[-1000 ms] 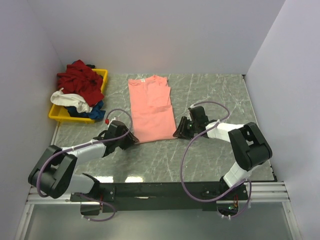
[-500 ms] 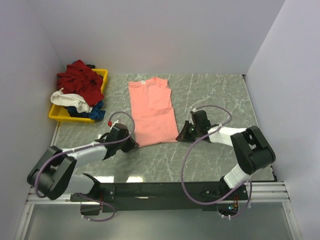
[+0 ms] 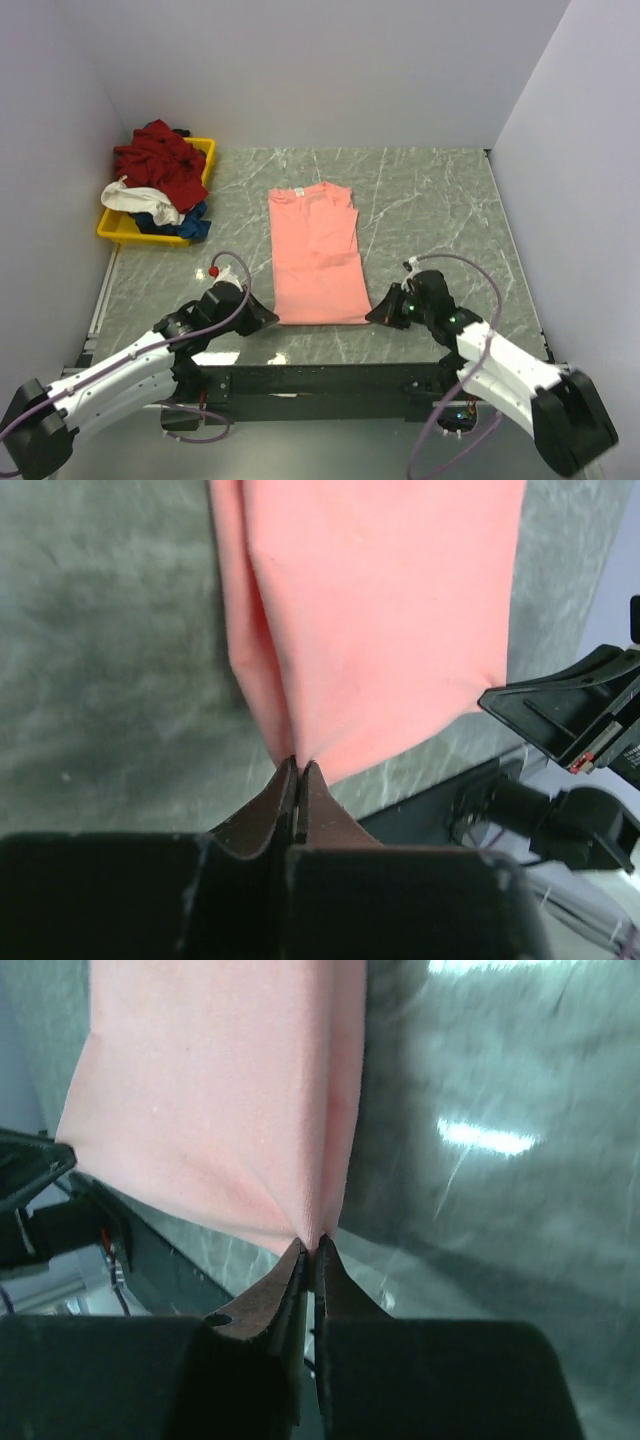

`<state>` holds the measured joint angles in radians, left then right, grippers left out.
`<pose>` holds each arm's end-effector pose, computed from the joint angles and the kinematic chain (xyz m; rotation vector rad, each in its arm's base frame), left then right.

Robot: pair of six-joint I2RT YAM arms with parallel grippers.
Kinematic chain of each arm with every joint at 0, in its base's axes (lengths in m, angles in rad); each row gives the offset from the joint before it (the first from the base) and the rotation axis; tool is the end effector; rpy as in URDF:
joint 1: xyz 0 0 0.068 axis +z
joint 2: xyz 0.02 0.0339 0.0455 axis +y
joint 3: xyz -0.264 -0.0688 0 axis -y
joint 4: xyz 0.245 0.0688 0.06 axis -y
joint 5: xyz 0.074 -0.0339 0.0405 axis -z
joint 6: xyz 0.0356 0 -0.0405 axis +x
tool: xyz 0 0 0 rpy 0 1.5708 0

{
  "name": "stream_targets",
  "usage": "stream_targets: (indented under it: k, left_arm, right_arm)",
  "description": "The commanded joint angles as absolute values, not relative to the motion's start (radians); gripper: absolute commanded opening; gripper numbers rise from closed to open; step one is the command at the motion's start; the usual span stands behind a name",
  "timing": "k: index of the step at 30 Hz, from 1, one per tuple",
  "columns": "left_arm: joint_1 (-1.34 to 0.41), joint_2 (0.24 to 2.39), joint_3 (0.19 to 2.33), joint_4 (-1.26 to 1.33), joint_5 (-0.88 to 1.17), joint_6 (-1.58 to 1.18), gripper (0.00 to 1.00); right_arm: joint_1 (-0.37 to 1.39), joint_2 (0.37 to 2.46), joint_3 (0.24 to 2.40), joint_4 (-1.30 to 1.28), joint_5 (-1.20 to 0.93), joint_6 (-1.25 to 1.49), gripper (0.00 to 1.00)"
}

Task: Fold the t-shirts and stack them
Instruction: Fold the tshirt

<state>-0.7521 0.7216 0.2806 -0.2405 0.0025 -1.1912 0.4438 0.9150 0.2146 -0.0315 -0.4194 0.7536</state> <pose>0.1125 -0.1053 0.1685 -0.5362 2.4097 -0.9731 0.1421 0.0836 0.1395 0.1494 2.4747 1.0542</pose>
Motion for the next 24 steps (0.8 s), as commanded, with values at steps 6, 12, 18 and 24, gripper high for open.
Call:
stream_targets:
  k: [6, 12, 18, 24]
  left_arm:
    - [-0.851, 0.609, 0.288, -0.396, -0.035, -1.233, 0.01]
    - [-0.862, 0.594, 0.437, -0.494, -0.100, -1.207, 0.01]
    - [-0.862, 0.690, 0.621, -0.538, -0.179, -1.158, 0.00]
    - [-0.738, 0.862, 0.788, -0.500, -0.134, -1.010, 0.00]
  right_arm:
    - [0.532, 0.580, 0.164, -0.247, -0.354, 0.848, 0.00]
    - [0.543, 0.574, 0.320, -0.382, -0.307, 0.812, 0.00]
    - [0.540, 0.705, 0.544, -0.477, -0.233, 0.735, 0.00]
    - [0.493, 0.912, 0.764, -0.465, -0.236, 0.666, 0.00]
